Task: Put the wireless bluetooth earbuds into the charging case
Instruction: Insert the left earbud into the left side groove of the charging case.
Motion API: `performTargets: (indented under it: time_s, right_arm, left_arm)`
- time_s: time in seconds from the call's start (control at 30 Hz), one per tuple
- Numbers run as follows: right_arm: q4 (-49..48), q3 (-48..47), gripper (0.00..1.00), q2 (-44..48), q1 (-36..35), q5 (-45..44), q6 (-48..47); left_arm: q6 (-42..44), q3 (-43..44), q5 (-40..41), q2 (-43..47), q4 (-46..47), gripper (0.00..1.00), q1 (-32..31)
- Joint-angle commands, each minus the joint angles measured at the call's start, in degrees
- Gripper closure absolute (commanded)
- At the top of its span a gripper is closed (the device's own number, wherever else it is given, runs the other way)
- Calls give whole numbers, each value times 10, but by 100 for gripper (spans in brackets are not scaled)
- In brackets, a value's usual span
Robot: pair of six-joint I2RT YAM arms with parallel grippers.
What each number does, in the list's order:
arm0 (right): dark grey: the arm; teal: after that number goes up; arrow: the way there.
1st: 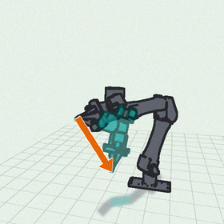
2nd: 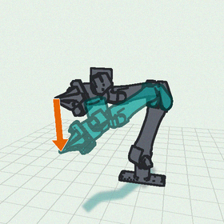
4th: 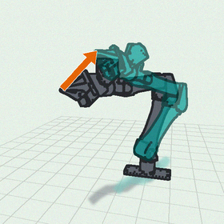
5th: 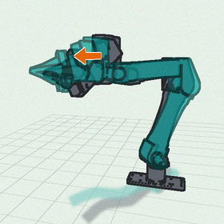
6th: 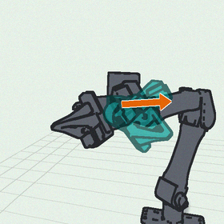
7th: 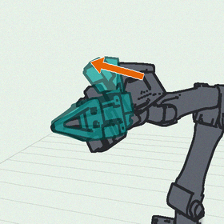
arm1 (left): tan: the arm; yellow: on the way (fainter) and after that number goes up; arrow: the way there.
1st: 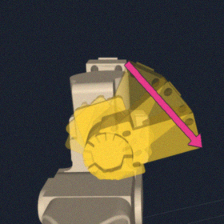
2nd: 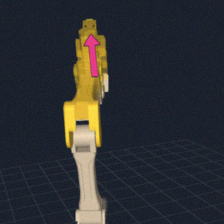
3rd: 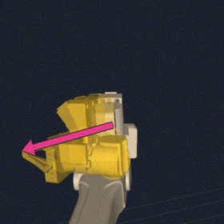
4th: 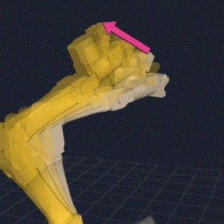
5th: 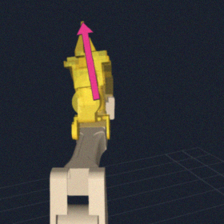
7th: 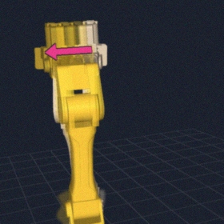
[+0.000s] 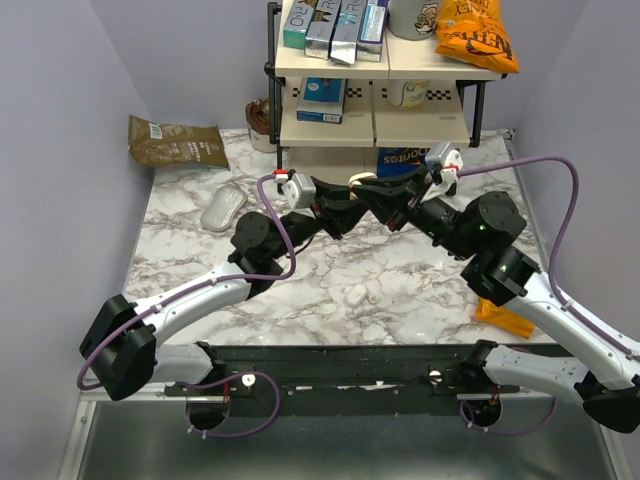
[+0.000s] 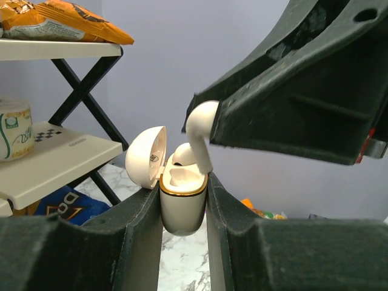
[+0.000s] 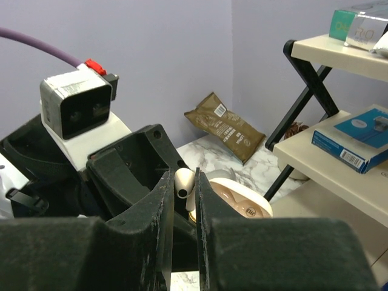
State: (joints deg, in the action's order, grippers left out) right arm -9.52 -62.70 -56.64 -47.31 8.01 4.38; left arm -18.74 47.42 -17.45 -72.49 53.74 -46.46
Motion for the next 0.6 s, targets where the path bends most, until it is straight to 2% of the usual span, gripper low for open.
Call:
performTargets:
  time_s: [0.0, 0.57]
  right_arm:
    - [-26, 17, 99, -5, -3, -16, -10]
    - [-43, 33, 99, -12, -3, -27, -13]
  left_arm:
    - [-11, 5, -19, 16, 8, 100, 2]
    - [-12, -7, -15, 20, 19, 100, 2]
